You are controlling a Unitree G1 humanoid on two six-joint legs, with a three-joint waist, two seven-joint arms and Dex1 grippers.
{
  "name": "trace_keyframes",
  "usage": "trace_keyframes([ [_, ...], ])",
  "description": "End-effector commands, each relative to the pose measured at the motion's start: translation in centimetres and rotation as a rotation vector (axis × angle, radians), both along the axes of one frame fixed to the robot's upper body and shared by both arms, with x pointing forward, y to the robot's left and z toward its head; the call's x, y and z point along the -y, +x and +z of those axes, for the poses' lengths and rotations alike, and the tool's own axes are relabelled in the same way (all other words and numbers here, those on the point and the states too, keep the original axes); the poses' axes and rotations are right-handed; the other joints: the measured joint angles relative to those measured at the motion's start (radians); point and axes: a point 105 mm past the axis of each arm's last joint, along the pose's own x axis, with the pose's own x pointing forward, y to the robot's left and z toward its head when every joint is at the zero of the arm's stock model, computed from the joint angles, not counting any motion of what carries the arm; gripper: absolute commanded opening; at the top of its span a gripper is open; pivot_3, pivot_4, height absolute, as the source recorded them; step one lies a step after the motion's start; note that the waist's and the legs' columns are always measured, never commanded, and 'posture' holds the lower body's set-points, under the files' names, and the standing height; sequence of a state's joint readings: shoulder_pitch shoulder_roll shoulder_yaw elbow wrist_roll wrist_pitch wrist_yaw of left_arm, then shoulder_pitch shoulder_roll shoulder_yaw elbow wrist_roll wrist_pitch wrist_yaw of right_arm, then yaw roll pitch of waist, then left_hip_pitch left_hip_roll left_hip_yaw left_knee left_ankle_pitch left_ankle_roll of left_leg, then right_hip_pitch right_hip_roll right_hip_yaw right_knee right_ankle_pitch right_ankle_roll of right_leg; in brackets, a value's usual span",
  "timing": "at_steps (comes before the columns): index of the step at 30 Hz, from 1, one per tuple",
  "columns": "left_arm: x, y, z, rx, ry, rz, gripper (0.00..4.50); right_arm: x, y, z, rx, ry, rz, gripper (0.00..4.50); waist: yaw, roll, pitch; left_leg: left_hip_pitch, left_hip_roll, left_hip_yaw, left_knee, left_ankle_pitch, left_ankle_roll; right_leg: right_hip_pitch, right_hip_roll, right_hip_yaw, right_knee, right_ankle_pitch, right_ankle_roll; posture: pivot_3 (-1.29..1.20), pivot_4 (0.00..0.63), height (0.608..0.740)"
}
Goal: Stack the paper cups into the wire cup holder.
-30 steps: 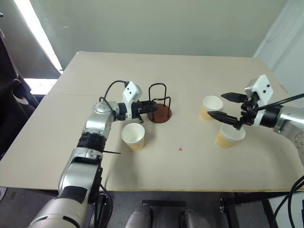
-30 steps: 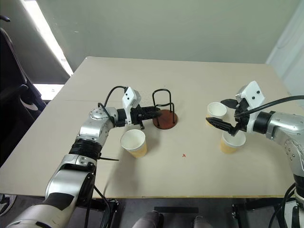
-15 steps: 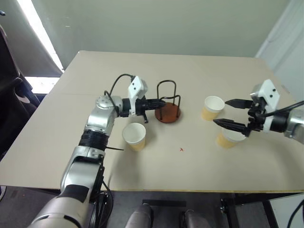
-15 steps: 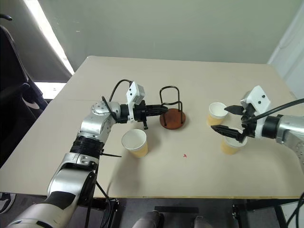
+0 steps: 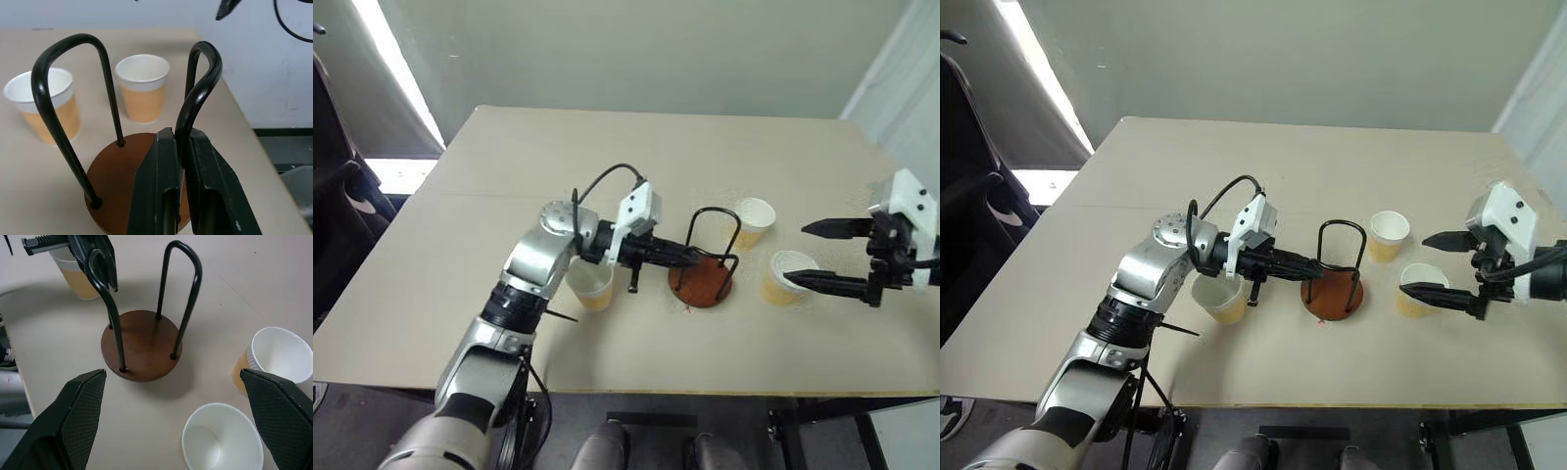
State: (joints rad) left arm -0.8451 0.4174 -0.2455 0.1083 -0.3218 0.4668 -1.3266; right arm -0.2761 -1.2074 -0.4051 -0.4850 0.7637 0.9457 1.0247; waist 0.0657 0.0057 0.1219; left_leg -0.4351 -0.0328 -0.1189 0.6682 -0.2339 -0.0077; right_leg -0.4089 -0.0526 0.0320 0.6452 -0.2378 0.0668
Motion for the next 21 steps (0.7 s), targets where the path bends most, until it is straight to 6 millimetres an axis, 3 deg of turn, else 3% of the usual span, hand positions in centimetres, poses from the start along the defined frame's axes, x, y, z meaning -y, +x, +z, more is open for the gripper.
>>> trace_keyframes([
  [1,0.2,-1.4,-0.2,0.002,0.012,-0.048,0.02,0.1,-0.9,1.5,0.054,-0.032,0.009,4.50,0.000,0.000,0.000,0.000,0.000,0.000,0.000,0.000,0.000,0.000,0.000,0.000,0.000,0.000,0.000,0.00,0.150,0.740],
  [15,0.4,-2.6,-3.2,-0.018,0.088,-0.053,0.02,0.3,-1.3,1.9,0.062,-0.067,0.009,4.50,0.000,0.000,0.000,0.000,0.000,0.000,0.003,0.000,0.001,0.001,0.000,0.000,0.001,0.000,0.001,0.00,0.150,0.740],
  [21,0.5,-2.5,-3.3,-0.019,0.082,-0.038,1.80,0.2,-1.2,1.8,0.062,-0.064,0.014,4.50,0.000,0.000,0.000,0.000,0.000,0.000,0.004,-0.001,0.002,0.001,0.000,0.000,0.001,0.000,0.001,0.00,0.150,0.740],
])
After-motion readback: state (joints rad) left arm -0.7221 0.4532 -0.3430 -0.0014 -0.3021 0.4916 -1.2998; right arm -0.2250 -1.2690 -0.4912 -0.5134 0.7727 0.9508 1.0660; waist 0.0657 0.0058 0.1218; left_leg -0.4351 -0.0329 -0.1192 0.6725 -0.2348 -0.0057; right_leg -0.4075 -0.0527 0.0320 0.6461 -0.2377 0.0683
